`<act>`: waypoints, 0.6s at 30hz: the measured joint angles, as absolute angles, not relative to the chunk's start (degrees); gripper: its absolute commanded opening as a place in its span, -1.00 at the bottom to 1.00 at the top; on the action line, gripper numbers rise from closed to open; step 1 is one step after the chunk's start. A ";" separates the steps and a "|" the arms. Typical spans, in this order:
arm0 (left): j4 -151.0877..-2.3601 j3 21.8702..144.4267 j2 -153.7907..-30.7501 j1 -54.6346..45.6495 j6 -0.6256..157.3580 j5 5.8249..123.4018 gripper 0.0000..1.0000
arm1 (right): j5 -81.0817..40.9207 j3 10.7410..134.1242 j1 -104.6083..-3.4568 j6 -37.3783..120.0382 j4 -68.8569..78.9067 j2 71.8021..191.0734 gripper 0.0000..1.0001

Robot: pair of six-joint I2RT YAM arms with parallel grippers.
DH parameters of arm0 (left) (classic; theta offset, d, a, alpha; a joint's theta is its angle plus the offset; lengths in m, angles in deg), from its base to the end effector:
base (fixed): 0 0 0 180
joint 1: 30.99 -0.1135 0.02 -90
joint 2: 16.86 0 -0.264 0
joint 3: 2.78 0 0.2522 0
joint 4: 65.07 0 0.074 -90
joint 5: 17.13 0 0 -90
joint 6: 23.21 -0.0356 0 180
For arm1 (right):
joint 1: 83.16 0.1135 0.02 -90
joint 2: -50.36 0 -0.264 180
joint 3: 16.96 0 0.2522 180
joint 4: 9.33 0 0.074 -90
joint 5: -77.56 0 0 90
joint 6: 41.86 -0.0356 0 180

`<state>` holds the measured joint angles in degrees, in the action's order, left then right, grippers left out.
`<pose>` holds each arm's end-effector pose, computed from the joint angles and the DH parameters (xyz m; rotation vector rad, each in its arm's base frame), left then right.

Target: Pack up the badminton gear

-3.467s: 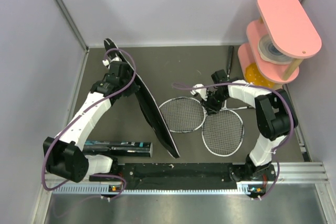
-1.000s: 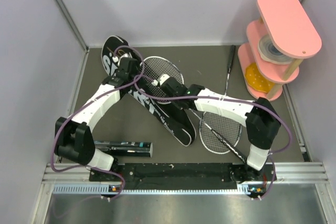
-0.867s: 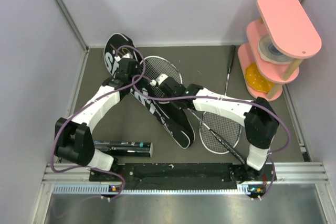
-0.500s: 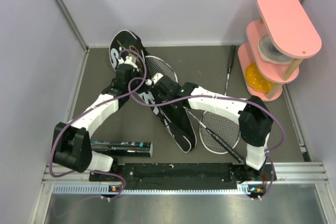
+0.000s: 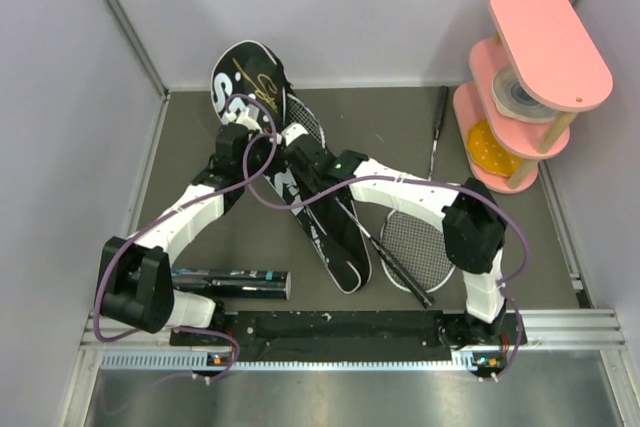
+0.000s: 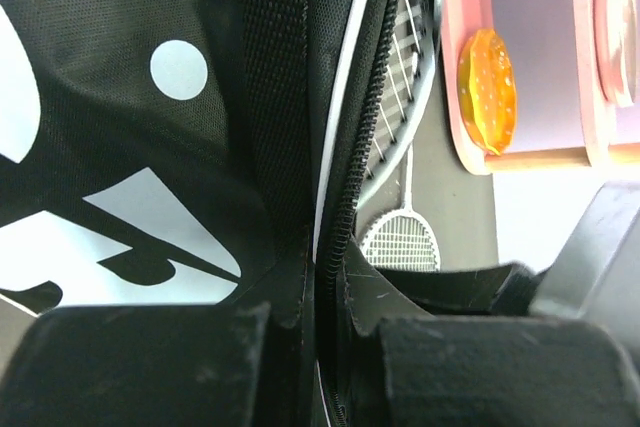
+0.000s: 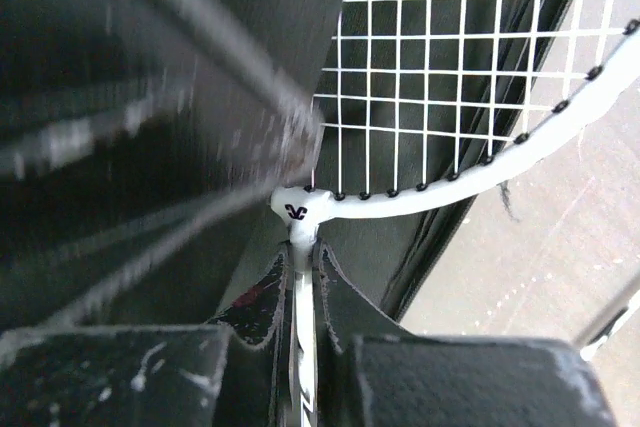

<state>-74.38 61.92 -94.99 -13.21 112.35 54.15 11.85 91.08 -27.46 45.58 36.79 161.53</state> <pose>0.2920 -0.1056 0.2716 -0.2785 2.0781 -1.0202 0.2582 0.3525 0.2653 -0.8740 2.1632 -0.0167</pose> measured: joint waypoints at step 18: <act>-79.41 62.55 -95.01 -17.01 112.26 50.15 -1.00 | 3.40 90.84 -32.29 40.46 26.19 161.51 -1.00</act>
<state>-79.41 62.55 -95.01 -17.01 112.26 50.15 3.40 90.84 -32.29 40.46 26.19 161.51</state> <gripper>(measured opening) 0.070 0.024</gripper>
